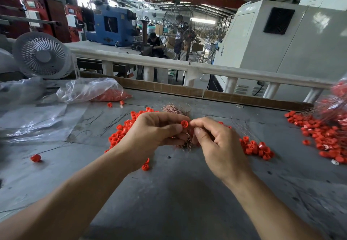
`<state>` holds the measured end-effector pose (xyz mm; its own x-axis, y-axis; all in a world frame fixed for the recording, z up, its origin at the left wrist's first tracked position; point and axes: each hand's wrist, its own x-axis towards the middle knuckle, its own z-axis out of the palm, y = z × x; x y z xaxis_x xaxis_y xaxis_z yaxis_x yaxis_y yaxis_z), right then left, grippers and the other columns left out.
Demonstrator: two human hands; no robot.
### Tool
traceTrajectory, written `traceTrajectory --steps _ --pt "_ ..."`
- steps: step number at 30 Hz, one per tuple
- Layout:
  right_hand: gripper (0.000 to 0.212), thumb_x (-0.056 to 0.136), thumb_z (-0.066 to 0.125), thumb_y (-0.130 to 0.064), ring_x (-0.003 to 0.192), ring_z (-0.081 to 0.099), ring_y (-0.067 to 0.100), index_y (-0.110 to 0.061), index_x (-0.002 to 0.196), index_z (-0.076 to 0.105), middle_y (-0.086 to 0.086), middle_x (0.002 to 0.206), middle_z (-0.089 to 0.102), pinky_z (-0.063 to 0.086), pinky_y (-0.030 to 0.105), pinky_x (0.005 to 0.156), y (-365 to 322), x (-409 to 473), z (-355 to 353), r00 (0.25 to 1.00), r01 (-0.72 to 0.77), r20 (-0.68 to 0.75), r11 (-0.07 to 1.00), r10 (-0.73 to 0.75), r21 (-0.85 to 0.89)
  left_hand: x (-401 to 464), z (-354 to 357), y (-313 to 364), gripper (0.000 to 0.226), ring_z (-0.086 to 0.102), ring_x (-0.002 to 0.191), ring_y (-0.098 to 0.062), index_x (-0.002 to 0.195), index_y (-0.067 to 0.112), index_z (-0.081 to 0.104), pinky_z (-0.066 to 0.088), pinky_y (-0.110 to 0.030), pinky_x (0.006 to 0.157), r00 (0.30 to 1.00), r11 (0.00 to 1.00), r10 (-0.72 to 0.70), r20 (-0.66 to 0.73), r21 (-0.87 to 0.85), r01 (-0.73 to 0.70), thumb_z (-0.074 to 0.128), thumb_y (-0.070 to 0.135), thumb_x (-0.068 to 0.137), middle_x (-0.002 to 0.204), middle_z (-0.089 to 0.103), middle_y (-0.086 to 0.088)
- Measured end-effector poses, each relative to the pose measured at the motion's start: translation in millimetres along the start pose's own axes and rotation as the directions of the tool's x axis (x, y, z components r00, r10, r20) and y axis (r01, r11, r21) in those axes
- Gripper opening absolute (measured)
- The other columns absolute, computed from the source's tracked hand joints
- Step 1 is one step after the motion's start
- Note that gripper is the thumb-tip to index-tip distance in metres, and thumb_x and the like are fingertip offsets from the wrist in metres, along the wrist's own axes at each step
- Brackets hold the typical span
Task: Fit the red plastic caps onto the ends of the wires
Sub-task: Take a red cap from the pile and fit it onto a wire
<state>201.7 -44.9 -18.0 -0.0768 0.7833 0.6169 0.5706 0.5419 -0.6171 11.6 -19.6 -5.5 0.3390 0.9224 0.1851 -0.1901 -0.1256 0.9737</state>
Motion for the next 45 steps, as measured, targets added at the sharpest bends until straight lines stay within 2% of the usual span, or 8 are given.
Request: traceTrajectory --steps 7,12,21,25,28,32,37,45 --pt "0.029 0.103 0.056 -0.01 0.09 0.068 -0.001 -0.033 0.11 0.07 -0.022 0.092 0.072 0.047 0.009 0.075 0.6 -1.1 1.1 0.998 -0.039 0.057 0.998 0.036 0.052 -1.8 2.1 1.1 0.021 0.075 0.085 -0.026 0.102 0.009 0.079 0.062 -0.032 0.079 0.999 0.997 0.028 -0.037 -0.068 -0.03 0.065 0.001 0.09 0.093 0.076 -0.02" --pt "0.032 0.105 0.05 -0.007 0.1 0.072 0.01 -0.029 0.125 0.062 -0.01 0.1 0.077 0.057 0.039 0.09 0.2 -1.8 4.4 0.987 -0.125 0.118 0.977 0.106 0.174 -1.7 3.2 0.7 0.025 0.075 0.093 -0.032 0.106 0.004 0.077 0.062 -0.037 0.083 1.0 0.988 0.018 -0.007 -0.155 -0.019 0.069 0.008 0.082 0.104 0.074 -0.026" --pt "0.035 0.099 0.053 -0.017 0.092 0.071 0.005 -0.034 0.127 0.062 -0.011 0.101 0.076 0.053 0.022 0.077 2.2 -2.6 2.7 0.976 -0.145 0.192 0.966 0.103 0.216 -3.0 6.3 3.6 0.023 0.075 0.1 -0.031 0.103 0.004 0.076 0.063 -0.033 0.081 0.999 0.97 -0.008 0.048 -0.242 0.019 0.068 0.01 0.082 0.108 0.074 -0.026" --pt "0.028 0.096 0.06 -0.015 0.092 0.069 -0.002 -0.031 0.119 0.068 -0.019 0.096 0.075 0.053 0.017 0.082 8.9 5.9 -12.8 0.984 -0.158 -0.092 0.986 0.153 -0.057 -3.4 7.5 6.3 0.023 0.076 0.095 -0.03 0.102 0.001 0.073 0.061 -0.028 0.074 1.0 0.964 -0.007 0.011 -0.267 0.009 0.067 0.007 0.08 0.105 0.075 -0.025" --pt "0.013 0.091 0.07 -0.02 0.085 0.07 0.009 -0.031 0.093 0.075 -0.013 0.086 0.075 0.057 0.032 0.082 22.6 11.4 -36.0 0.938 -0.325 -0.229 0.894 0.262 -0.309 -3.2 7.9 5.8 0.023 0.076 0.095 -0.03 0.101 0.002 0.073 0.062 -0.028 0.073 1.0 0.967 -0.012 -0.014 -0.253 0.008 0.068 0.008 0.079 0.105 0.075 -0.025" --pt "0.023 0.085 0.077 -0.028 0.076 0.07 0.017 -0.036 0.065 0.069 -0.012 0.074 0.073 0.057 0.037 0.075 40.2 11.0 -55.2 0.875 -0.477 -0.16 0.756 0.457 -0.449 -3.0 7.3 4.3 0.021 0.076 0.097 -0.032 0.099 0.004 0.075 0.062 -0.029 0.074 1.0 0.968 -0.013 -0.015 -0.251 0.009 0.069 0.008 0.079 0.105 0.075 -0.025" --pt "0.019 0.081 0.08 -0.03 0.052 0.061 0.0 -0.037 0.066 0.072 -0.021 0.056 0.066 0.046 0.027 0.056 41.4 9.1 -42.8 0.879 -0.445 -0.062 0.766 0.473 -0.465 -2.4 6.6 1.7 0.022 0.075 0.1 -0.033 0.102 0.005 0.075 0.062 -0.03 0.077 1.0 0.975 -0.013 0.004 -0.224 0.014 0.069 0.009 0.081 0.107 0.075 -0.024" --pt "0.014 0.085 0.077 -0.031 0.086 0.058 0.013 -0.034 0.074 0.069 -0.014 0.084 0.057 0.041 0.03 0.07 42.5 11.4 -26.3 0.926 -0.286 0.013 0.723 0.377 -0.629 -3.0 6.6 1.5 0.025 0.075 0.1 -0.034 0.104 0.004 0.074 0.062 -0.03 0.077 1.0 0.979 -0.016 0.008 -0.202 0.017 0.069 0.011 0.08 0.106 0.075 -0.023"
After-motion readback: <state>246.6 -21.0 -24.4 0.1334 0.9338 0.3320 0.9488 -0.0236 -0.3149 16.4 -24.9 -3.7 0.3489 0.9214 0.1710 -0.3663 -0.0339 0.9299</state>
